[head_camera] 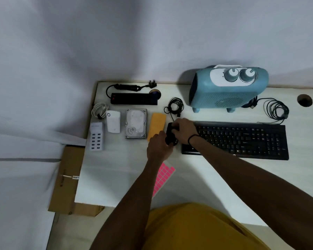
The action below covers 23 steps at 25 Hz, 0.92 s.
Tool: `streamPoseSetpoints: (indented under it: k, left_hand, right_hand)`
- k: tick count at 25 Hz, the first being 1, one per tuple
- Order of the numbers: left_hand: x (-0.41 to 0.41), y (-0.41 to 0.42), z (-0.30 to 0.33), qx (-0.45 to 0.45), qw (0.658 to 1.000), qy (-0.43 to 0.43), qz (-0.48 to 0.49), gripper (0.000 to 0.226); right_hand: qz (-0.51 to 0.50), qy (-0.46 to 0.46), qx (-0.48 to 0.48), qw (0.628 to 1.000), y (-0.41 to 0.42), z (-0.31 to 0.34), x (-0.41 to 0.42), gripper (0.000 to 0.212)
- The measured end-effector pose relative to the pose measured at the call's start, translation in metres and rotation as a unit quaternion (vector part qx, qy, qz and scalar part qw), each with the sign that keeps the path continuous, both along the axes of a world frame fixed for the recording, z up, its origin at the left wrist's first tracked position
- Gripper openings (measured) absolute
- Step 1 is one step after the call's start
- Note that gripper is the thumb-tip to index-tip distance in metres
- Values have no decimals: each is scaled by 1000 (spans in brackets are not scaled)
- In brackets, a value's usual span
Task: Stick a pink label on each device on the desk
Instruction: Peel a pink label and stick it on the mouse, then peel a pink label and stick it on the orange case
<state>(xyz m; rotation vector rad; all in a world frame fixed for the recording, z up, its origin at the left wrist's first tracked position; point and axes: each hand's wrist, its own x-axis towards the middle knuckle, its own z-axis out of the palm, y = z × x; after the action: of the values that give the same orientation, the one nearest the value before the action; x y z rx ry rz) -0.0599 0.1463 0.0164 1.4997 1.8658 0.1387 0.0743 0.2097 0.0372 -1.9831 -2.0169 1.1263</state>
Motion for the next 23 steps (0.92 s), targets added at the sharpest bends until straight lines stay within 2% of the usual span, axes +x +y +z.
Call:
streamPoseSetpoints:
  k: [6, 10, 14, 20, 23]
  left_hand:
    - [-32, -78, -17, -63, 997, 35, -19, 48]
    - [-36, -101, -23, -102, 993, 55, -16, 69]
    - [-29, -107, -32, -102, 987, 110, -51, 89]
    - [-21, -108, -40, -100, 984, 146, -37, 76]
    - [-16, -110, -43, -110, 985, 135, -12, 78]
  right_hand:
    - [59, -3, -92, 994, -93, -24, -10, 30]
    - [65, -32, -145, 987, -127, -36, -9, 38]
    - [63, -45, -188, 979, -135, -38, -1, 43]
    - [11, -31, -194, 980, -144, -39, 6, 42]
    - [-24, -27, -195, 980, -146, -37, 5, 43]
